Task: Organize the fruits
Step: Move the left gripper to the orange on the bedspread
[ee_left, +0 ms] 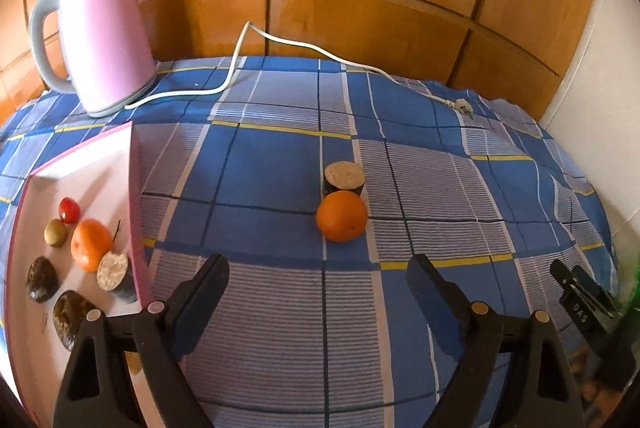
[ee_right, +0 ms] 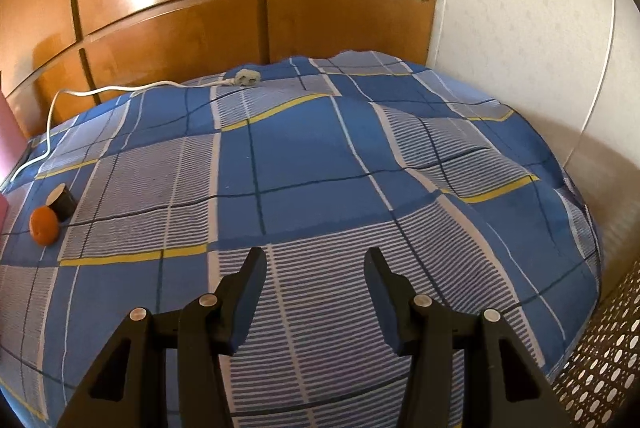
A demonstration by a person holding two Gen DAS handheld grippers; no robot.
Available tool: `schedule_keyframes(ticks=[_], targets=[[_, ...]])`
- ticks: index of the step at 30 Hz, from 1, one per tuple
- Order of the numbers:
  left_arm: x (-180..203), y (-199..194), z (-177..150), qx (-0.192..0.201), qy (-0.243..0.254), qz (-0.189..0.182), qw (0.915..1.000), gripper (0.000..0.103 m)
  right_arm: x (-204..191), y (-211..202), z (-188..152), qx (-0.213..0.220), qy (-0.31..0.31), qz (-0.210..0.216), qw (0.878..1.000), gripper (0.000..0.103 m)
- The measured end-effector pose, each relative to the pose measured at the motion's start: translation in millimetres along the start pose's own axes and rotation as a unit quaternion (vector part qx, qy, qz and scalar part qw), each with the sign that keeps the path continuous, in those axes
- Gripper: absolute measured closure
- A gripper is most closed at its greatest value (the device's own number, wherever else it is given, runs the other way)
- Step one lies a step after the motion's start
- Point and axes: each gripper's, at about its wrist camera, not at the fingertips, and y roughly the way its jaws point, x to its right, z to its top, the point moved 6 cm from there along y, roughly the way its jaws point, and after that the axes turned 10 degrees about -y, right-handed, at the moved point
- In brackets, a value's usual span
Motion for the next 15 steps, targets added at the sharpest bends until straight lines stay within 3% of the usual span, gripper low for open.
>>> schedule_keyframes(ticks=[7, 15], targets=[[6, 16, 4, -0.014, 0.005, -0.007, 0.9999, 0.013, 22, -1, 0, 0.001, 0.045, -0.018, 0.999, 0.052], [17, 27, 12, -0.012, 0.021, -0.012, 0.9996, 0.016, 32, 2, 0, -0.002, 0.051, -0.024, 0.998, 0.052]])
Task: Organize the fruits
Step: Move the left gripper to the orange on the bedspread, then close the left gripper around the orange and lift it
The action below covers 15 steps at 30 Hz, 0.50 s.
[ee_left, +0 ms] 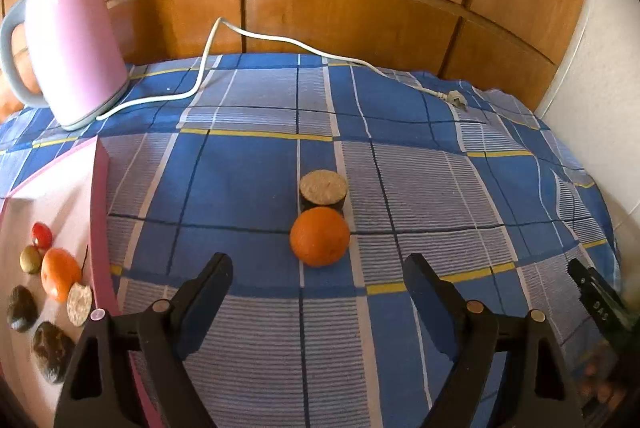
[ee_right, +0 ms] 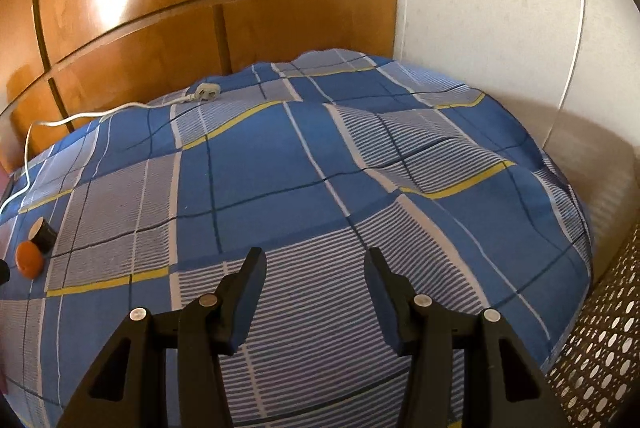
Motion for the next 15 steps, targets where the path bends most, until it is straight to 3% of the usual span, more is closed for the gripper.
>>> schedule_keyframes(ticks=[9, 15], targets=[[-6, 30, 11, -0.015, -0.001, 0.028, 0.9995, 0.023, 1, 2, 0, -0.002, 0.0, 0.01, 1.0, 0.052], [-7, 53, 9, -0.041, -0.004, 0.032, 0.9986, 0.039, 9, 6, -2, -0.009, 0.014, 0.008, 1.0, 0.051]])
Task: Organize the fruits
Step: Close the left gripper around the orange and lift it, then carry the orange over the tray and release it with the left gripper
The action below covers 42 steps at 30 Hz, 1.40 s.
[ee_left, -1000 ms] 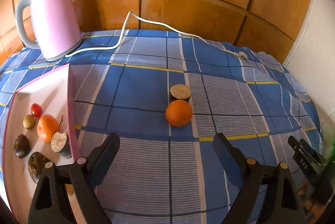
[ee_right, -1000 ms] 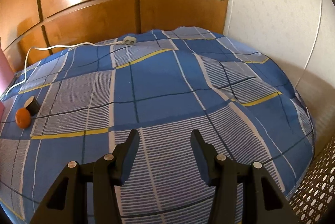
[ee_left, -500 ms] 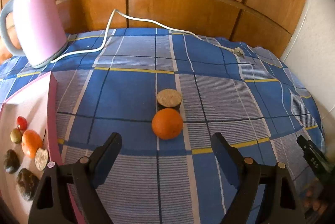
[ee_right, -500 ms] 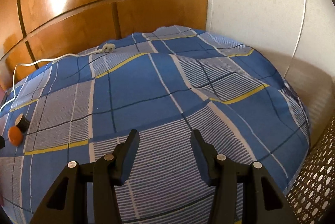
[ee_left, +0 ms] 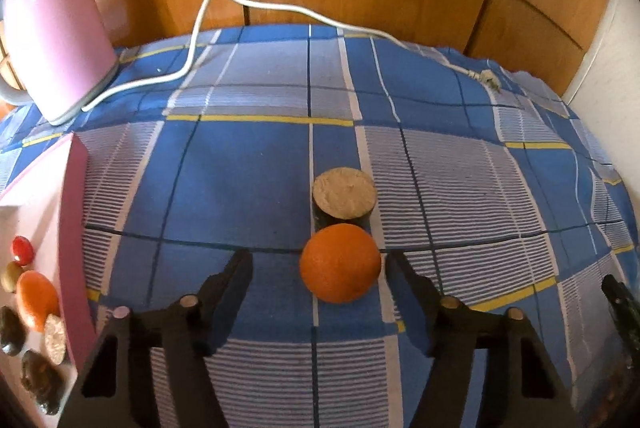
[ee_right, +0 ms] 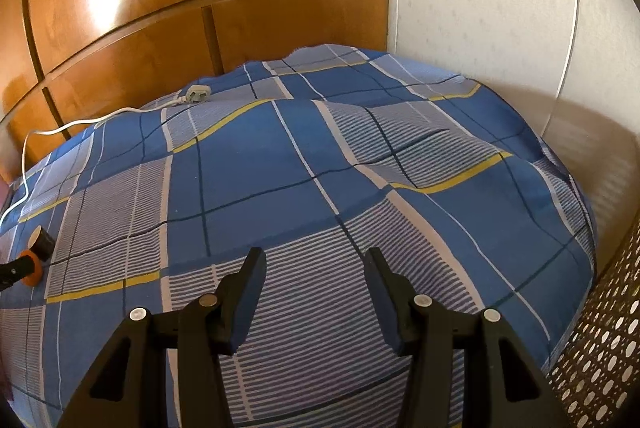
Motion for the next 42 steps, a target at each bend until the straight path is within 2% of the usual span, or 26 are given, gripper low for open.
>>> schedule_keyframes(ticks=[4, 11, 16, 23, 30, 42], targets=[[8, 4, 1, -0.004, 0.003, -0.026, 0.9996, 0.064, -4, 1, -1, -0.001, -0.008, 0.005, 1.0, 0.051], [5, -15, -11, -0.004, -0.013, -0.049, 0.9987, 0.064, -11, -1, -2, 0.004, -0.02, 0.018, 1.0, 0.052], [-10, -51, -15, 0.028, -0.025, -0.05, 0.998, 0.064, -24, -1, -4, 0.001, -0.041, 0.034, 0.999, 0.052], [-54, -101, -11, 0.083, -0.06, -0.025, 0.9944, 0.064, -44, -3, -13, -0.009, -0.07, 0.055, 0.996, 0.052], [-101, -118, -18, 0.094, -0.095, 0.002, 0.991, 0.064, -76, -9, -20, -0.013, -0.107, 0.082, 0.991, 0.052], [-167, -135, -30, 0.104, -0.147, 0.043, 0.9827, 0.063, -85, -11, -24, -0.015, -0.118, 0.082, 0.989, 0.052]])
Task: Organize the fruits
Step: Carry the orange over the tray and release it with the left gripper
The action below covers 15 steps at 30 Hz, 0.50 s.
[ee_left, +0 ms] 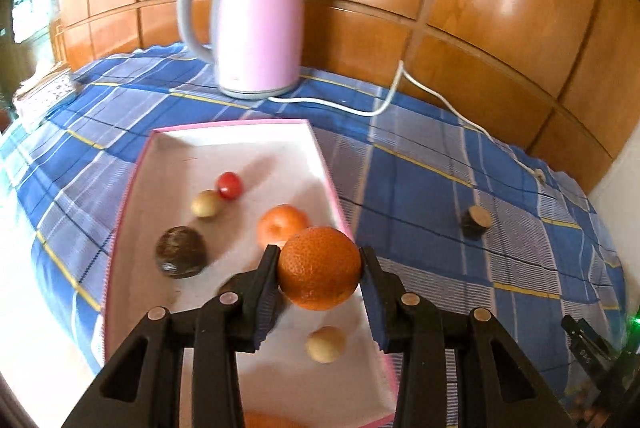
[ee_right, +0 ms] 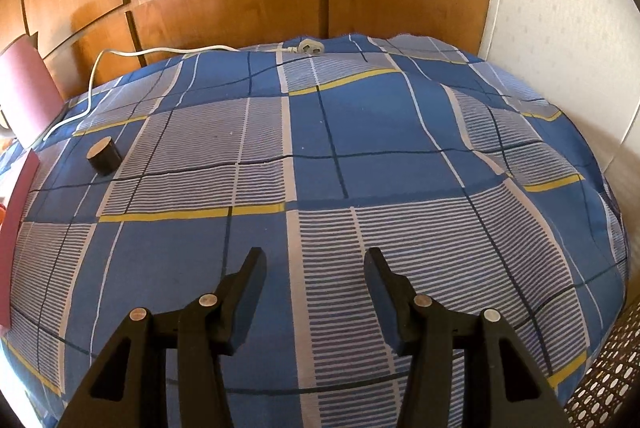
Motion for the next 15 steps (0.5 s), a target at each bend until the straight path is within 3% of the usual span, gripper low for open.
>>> schedule_keyframes(ticks=[15], targets=[[-91, -13, 0, 0.005, -0.091, 0.048, 0.9947, 0.063, -3, 1, 0, -0.003, -0.002, -0.002, 1.0, 0.052]])
